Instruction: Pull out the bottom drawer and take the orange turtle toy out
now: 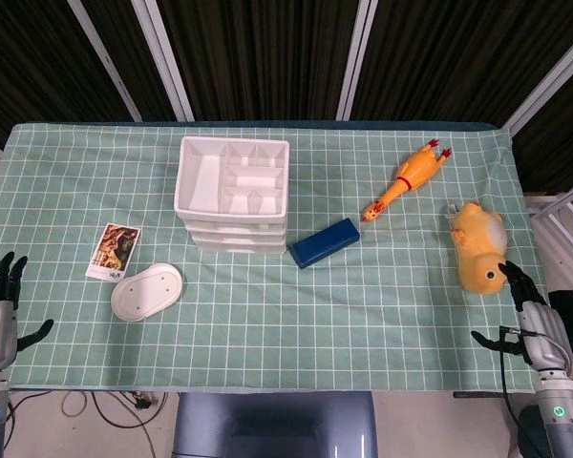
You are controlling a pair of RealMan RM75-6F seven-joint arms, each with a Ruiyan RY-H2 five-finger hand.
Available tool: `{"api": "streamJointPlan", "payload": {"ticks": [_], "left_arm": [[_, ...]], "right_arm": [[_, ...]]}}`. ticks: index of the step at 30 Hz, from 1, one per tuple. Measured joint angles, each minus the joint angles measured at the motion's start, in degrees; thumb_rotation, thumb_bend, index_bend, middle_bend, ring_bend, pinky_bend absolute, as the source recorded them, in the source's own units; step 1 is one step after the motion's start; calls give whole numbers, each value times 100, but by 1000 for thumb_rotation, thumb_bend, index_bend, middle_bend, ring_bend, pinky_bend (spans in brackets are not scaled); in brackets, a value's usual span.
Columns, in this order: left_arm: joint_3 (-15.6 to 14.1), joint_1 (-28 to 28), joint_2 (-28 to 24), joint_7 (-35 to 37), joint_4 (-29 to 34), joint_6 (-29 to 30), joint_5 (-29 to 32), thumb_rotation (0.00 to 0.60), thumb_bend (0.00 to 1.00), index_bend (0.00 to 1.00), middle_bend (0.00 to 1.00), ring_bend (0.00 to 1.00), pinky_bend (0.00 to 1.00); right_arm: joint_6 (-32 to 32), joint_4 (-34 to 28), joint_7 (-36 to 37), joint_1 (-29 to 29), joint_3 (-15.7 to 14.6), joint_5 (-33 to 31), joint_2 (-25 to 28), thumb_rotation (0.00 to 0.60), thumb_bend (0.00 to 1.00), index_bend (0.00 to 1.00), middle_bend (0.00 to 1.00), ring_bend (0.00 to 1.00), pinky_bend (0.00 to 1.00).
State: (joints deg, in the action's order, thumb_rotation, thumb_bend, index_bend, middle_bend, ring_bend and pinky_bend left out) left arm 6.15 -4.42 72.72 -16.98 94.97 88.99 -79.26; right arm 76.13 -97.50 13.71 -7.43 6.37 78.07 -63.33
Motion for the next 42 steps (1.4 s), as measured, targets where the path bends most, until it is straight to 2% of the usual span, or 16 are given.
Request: {"api": "streamJointPlan", "payload": {"ticks": [24, 26, 27, 29, 31, 33, 34, 38, 42], "left_arm": [[17, -22, -52, 80, 151, -48, 13, 600, 107, 0, 0, 0, 11], [29, -34, -68, 92, 201, -49, 0, 600, 111, 0, 1, 3, 48], [47, -53, -80, 101, 246, -58, -7, 600, 123, 0, 25, 37, 126], [86, -98, -104, 109, 327, -92, -8, 600, 169, 0, 153, 198, 354], [172, -180, -125, 104, 419, -133, -2, 600, 253, 30, 437, 491, 627], [306, -296, -122, 89, 505, -178, 16, 600, 323, 71, 643, 676, 756], [370, -359, -112, 85, 556, -215, 42, 600, 360, 89, 727, 752, 810], [611, -643, -15, 131, 836, -536, 311, 600, 463, 127, 911, 931, 963], [774, -981, 178, 193, 1149, -1064, 753, 600, 525, 131, 986, 998, 1000]], "right_arm": [[19, -71, -32, 19, 2, -24, 23, 600, 99, 0, 0, 0, 185], [34, -71, -26, 23, 1, -3, 26, 600, 99, 0, 0, 0, 184], [35, -64, -24, 24, -2, 4, 26, 600, 99, 0, 0, 0, 184], [32, -57, -10, 26, -4, -2, 25, 600, 98, 0, 0, 0, 184], [24, -58, 1, 26, -1, -12, 27, 600, 98, 0, 0, 0, 185], [19, -60, 7, 25, -2, -10, 31, 600, 99, 0, 0, 0, 185], [20, -60, 8, 25, -2, -8, 31, 600, 99, 0, 0, 0, 185], [11, -62, 4, 22, -4, -11, 30, 600, 99, 0, 0, 0, 185], [-2, -64, 15, 19, 1, -29, 33, 600, 99, 0, 0, 0, 185]]}}
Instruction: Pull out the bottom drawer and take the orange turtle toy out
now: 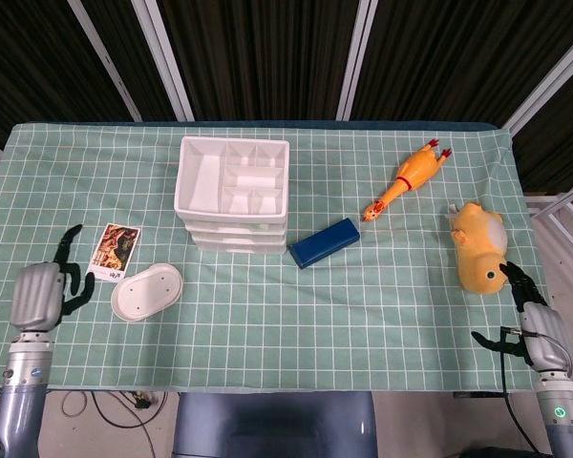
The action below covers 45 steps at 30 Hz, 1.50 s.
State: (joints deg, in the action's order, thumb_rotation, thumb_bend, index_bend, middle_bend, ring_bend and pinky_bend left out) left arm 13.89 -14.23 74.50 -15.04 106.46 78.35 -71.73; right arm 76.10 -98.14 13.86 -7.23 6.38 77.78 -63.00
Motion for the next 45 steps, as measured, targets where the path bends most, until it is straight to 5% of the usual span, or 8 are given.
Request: {"api": "streamJointPlan", "payload": {"ticks": [12, 25, 45], "left_arm": [[307, -856, 999, 269, 440, -1136, 1805, 600, 580, 131, 1000, 1000, 1000], [829, -1547, 1733, 984, 160, -2020, 3928, 600, 581, 131, 1000, 1000, 1000], [1417, -2369, 2812, 2004, -1397, -2769, 5106, 600, 583, 131, 1000, 1000, 1000]], "right_arm": [[-29, -2, 76, -2, 4, -15, 14, 600, 102, 0, 0, 0, 185], [-109, -9, 189, -18, 17, -67, 38, 600, 105, 0, 0, 0, 185], [-218, -27, 335, -39, 32, -134, 79, 600, 105, 0, 0, 0, 185]]}}
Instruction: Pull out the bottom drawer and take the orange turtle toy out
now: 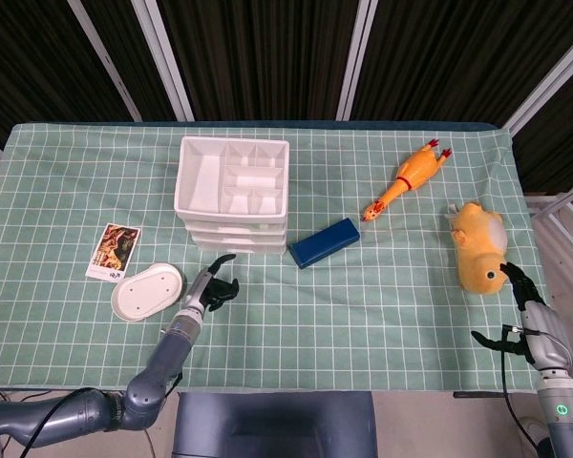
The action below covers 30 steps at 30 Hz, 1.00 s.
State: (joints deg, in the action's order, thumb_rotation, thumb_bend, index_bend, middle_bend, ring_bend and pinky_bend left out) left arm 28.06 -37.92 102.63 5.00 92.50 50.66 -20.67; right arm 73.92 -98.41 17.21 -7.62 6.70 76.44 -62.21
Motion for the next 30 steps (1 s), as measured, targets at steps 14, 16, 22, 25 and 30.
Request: {"api": "streamJointPlan", "payload": {"ticks": [14, 16, 22, 25, 30], "left_arm": [[359, -278, 263, 512, -587, -570, 598, 600, 584, 131, 1000, 1000, 1000], [401, -317, 287, 576, -650, -624, 642, 600, 584, 131, 1000, 1000, 1000], [516, -423, 369, 771, -865, -781, 722, 600, 584, 131, 1000, 1000, 1000], [494, -451, 424, 825, -962, -805, 690, 600, 584, 131, 1000, 1000, 1000], [467, -489, 506, 917, -1145, -879, 661, 600, 584, 132, 1000, 1000, 1000]], "right_arm": [[-25, -9, 37, -3, 4, -20, 10, 600, 105, 0, 0, 0, 185], [-30, -10, 46, -4, 5, -22, 12, 600, 104, 0, 0, 0, 185], [-39, -17, 69, -5, 13, -37, 20, 600, 104, 0, 0, 0, 184], [-45, -15, 80, -5, 13, -40, 21, 600, 105, 0, 0, 0, 185], [-42, -16, 88, -6, 18, -40, 23, 600, 104, 0, 0, 0, 184]]}}
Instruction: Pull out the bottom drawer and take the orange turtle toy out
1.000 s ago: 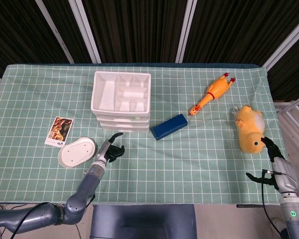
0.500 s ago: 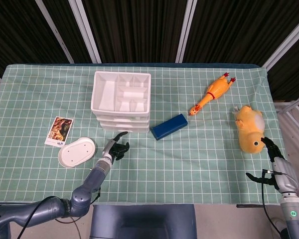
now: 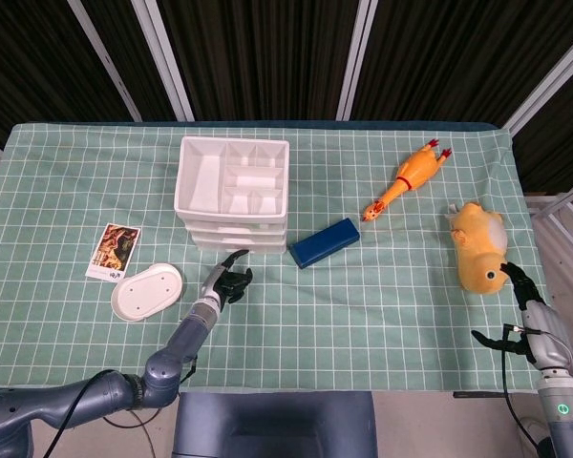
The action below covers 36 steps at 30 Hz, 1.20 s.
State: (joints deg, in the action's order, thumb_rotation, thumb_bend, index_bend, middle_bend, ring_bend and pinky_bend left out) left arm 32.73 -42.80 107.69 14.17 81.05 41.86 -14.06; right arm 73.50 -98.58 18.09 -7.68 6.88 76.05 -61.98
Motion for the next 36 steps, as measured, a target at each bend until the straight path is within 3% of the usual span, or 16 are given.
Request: {"api": "streamJointPlan", "payload": {"ticks": [19, 36], "left_arm": [[-52, -150, 70, 193, -276, -277, -198, 600, 584, 196, 1000, 1000, 1000], [-349, -66, -164, 146, 318, -137, -119, 600, 584, 212, 1000, 1000, 1000]], "right_arm": [[-14, -7, 29, 1, -2, -1, 8, 600, 104, 0, 0, 0, 185], [0, -22, 21, 7, 0, 0, 12, 600, 105, 0, 0, 0, 185]]}}
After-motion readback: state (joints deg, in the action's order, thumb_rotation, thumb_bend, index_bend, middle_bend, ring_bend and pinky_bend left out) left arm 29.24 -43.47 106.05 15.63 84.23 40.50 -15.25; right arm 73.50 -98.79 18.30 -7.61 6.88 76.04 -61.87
